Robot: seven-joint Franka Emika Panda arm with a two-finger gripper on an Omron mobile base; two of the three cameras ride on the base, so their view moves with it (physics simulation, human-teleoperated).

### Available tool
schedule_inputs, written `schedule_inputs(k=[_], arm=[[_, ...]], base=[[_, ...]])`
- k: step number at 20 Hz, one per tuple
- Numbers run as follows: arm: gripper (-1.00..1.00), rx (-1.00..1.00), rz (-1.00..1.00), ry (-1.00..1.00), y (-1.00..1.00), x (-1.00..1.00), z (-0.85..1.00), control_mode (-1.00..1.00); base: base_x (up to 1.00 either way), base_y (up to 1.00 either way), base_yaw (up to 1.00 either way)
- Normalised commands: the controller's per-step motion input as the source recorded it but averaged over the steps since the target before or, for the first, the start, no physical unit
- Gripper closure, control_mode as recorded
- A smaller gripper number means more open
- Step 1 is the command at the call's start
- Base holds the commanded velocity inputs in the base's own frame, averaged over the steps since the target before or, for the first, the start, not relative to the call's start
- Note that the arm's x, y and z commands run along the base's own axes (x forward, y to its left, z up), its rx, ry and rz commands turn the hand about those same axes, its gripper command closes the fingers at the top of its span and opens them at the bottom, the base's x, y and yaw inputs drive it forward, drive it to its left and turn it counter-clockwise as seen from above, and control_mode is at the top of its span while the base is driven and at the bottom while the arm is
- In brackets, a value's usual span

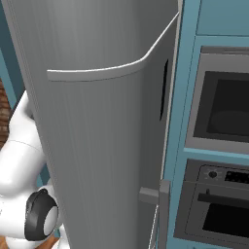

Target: Take the fish out of the fridge, briefly rinse it in the sink, and place it on the tray next to the sink.

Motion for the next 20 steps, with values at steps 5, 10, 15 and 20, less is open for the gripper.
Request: schedule_inputs(k=[5, 10, 15, 20], arm=[[-1.00, 0.00, 0.00, -0.12, 0.00, 0.00, 0.11, -1.00], [-1.00, 0.00, 0.00, -0.25, 0.00, 0.00, 0.51, -1.00], [-1.00, 0.00, 0.00, -0.25, 0.00, 0.09, 0.57, -1.00], [-1.00, 0.00, 0.00, -0.23, 0.00, 0.15, 0.60, -1.00]], base=[[0.00, 0.00, 0.00], [0.00, 0.00, 0.00], [0.00, 0.00, 0.00], [0.00, 0.00, 0.00]])
